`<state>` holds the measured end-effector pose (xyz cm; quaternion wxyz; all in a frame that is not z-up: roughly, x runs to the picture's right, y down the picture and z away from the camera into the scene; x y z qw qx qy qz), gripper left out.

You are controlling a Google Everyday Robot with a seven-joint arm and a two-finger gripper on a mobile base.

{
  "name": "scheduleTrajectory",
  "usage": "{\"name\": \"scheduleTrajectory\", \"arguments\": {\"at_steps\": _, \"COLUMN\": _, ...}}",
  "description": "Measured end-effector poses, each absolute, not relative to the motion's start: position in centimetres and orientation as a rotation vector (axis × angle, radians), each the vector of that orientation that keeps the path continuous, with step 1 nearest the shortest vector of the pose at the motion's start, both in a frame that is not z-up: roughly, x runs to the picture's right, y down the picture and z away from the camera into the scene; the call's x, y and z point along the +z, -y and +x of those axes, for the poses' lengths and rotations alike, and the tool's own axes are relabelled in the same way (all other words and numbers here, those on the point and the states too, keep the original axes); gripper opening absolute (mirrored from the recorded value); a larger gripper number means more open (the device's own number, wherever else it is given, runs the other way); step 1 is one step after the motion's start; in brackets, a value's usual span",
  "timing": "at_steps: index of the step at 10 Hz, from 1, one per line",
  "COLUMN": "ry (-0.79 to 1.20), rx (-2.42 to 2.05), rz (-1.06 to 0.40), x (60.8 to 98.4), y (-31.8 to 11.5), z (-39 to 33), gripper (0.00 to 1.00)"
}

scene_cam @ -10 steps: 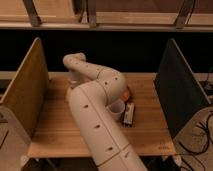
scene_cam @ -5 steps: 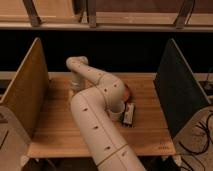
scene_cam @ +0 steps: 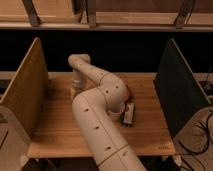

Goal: Place the white sponge in the ceramic bowl

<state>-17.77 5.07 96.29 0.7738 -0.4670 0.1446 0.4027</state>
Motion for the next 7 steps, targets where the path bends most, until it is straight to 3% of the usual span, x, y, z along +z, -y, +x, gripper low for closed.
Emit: {"name": "scheduleTrajectory", "arguments": {"at_steps": 7, "ry": -0.277, "rx": 1.043, "rz": -0.776, "x": 92.9, "y": 4.6, "z": -12.7, "gripper": 0.0}}
